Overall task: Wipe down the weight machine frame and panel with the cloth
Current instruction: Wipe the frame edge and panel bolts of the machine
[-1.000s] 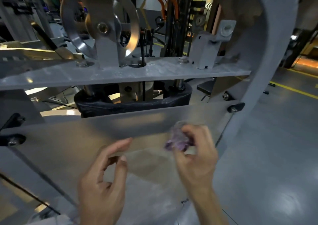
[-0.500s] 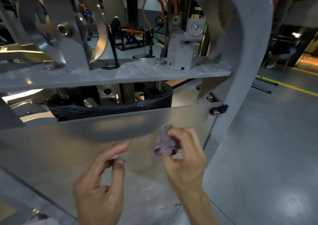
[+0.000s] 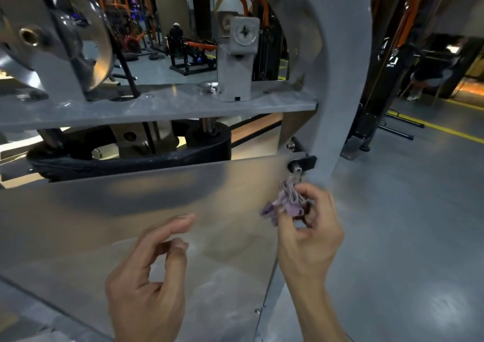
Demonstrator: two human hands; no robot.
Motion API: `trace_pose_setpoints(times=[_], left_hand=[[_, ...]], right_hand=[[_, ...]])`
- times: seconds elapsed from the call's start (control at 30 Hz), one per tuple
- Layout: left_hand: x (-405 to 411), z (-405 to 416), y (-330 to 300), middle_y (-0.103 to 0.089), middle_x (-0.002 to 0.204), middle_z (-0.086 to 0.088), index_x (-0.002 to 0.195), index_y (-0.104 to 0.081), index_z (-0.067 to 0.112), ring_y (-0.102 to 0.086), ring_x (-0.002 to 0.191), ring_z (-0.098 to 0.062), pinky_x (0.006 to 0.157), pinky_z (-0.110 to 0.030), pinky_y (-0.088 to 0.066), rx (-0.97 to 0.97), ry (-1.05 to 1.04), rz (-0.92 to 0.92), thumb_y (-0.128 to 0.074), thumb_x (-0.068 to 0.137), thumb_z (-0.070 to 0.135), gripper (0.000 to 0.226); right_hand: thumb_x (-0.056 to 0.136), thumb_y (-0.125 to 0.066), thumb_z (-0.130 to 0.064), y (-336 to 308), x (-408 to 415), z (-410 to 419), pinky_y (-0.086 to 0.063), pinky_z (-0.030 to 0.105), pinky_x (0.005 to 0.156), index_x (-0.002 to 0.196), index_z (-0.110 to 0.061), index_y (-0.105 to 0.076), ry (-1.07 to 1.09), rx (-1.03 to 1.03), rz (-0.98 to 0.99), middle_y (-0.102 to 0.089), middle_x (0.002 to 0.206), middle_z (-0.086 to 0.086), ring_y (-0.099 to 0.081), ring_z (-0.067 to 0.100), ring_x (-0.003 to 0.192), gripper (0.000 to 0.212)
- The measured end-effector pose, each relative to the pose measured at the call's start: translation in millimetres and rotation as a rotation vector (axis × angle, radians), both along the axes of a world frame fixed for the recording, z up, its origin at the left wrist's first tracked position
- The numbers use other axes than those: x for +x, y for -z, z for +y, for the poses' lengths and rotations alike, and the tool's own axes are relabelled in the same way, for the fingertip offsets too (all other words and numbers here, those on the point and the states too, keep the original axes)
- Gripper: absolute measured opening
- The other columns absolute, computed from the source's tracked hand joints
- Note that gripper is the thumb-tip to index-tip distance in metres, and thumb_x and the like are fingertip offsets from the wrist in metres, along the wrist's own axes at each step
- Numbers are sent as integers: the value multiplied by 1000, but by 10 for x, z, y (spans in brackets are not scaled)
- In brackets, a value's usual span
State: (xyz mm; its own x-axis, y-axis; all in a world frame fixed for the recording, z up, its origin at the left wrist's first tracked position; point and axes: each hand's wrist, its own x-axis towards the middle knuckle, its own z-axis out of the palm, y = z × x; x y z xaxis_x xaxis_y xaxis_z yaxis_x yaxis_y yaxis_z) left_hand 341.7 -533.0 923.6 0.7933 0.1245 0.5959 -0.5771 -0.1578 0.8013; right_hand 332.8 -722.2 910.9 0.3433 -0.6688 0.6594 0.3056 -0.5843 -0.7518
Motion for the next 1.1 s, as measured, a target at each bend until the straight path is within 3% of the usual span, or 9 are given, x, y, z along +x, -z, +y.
trace_pose_setpoints(times=[0.17,0.3,0.37,0.53,0.63,0.73,0.9,1.0,1.1], left_hand=[[-59,-126,-52,-76,103,11,99,-73,40,-73,84,-22,78,-28,-56,3,-11,-1,-58,89,6,39],[-56,-187,-48,-76,103,10,100,-73,41,-73,81,-21,76,-33,-56,11,-22,-3,-58,89,6,40],[-66,-207,-38,-76,103,8,100,-74,39,-73,83,-22,77,-40,-57,-2,-24,-12,-58,90,7,38],[-87,-337,-54,-76,101,8,100,-75,34,-72,78,-18,75,-29,-56,-14,-12,-16,-58,90,4,36],[-96,-445,-33,-77,102,6,99,-75,32,-73,79,-19,74,-38,-56,0,1,-10,-58,89,3,35],[-112,-503,-42,-77,102,6,99,-75,32,-73,81,-20,71,-45,-57,12,-1,-26,-58,90,4,34],[-125,-481,-81,-77,101,9,100,-74,37,-73,78,-18,72,-40,-56,17,-13,-34,-57,90,4,38],[-124,-495,-92,-77,101,10,100,-73,40,-73,77,-18,71,-35,-56,23,-15,-23,-58,90,4,41],[-132,-517,-82,-77,100,11,100,-73,41,-73,76,-17,70,-38,-55,28,-8,-19,-58,89,3,42]], right_hand=[[77,-71,6,-67,-39,-22,-57,30,66,101,-20,-66,-39,-96,10,-63,94,-6,-69,14,79,35],[76,-69,-2,2,-91,-212,-57,46,59,105,-33,-64,20,-7,30,-65,97,-8,-70,21,80,43],[77,-69,-3,-67,-54,-181,-56,45,59,103,-28,-64,53,-5,6,-63,95,-6,-68,20,78,36],[78,-67,2,-77,-63,-114,-45,11,71,103,-8,-66,32,-105,23,-60,94,-3,-59,7,84,27],[85,-63,-6,-112,-191,-260,-49,13,71,107,-8,-68,-26,-148,35,-61,98,-4,-62,5,88,23],[83,-65,4,-289,-260,-358,-44,6,79,115,-6,-70,18,-191,15,-61,102,-1,-61,1,94,34],[85,-71,10,-551,-264,-365,-47,8,75,114,-9,-73,-34,-255,63,-62,103,2,-62,-1,91,35],[87,-69,-5,-672,-234,-219,-50,25,62,107,-19,-72,-55,-302,136,-56,98,-10,-61,9,77,25],[89,-63,-19,-781,-247,-281,-45,23,61,100,-25,-70,-58,-351,205,-52,91,-15,-56,9,73,14]])
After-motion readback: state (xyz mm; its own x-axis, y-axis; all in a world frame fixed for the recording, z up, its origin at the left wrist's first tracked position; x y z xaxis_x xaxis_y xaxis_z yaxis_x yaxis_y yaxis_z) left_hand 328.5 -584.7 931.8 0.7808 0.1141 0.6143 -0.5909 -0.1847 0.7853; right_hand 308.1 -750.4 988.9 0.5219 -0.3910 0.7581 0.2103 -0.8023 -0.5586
